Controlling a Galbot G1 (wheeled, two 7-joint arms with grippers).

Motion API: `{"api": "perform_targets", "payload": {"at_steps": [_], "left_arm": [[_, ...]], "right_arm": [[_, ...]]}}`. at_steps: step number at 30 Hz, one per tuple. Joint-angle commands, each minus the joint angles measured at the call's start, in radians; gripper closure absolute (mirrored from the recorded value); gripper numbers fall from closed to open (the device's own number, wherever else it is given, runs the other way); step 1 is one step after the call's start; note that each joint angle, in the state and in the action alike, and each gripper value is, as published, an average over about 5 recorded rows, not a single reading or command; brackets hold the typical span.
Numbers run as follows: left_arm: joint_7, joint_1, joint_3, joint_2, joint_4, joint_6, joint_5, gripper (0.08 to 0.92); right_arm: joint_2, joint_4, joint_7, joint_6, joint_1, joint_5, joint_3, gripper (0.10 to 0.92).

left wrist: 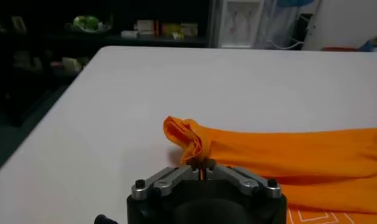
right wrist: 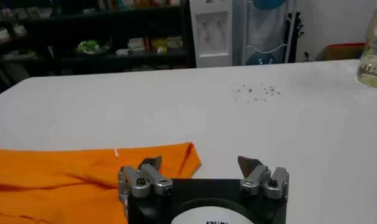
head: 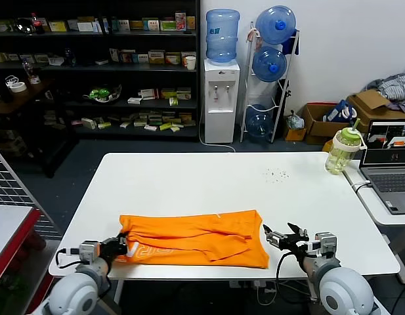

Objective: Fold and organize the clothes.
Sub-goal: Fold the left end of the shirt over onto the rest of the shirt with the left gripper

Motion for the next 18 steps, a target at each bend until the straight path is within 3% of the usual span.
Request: {"api": "perform_targets", "payload": {"at_steps": [1, 7, 11, 14, 18], "left_arm": [[0.042, 0.151, -0.275, 0.299, 0.061, -0.005, -0.05, 0.878], [0.084, 0.189, -0.339, 0.383, 0.2, -0.023, -0.017, 0.878], [0.093, 0.161, -0.328, 0.397, 0.22, -0.026, 0.007, 0.878], [0.074, 0.139, -0.296, 0.369, 0.144, -0.022, -0.022, 0.878], [-0.002, 0.123, -0.204, 0.271, -0.056, 0.019, -0.137, 0.878]], "right_arm": [[0.006, -0.002, -0.013, 0.008, 0.003, -0.019, -0.008, 0.203], [0.021, -0.004, -0.018, 0.015, 0.003, -0.037, -0.017, 0.203], [0.033, -0.003, -0.018, 0.017, -0.005, -0.053, -0.019, 0.203], [0.04, -0.001, -0.016, 0.017, -0.017, -0.066, -0.018, 0.203], [0.052, 0.001, -0.009, 0.013, -0.038, -0.087, -0.011, 0.203]]}}
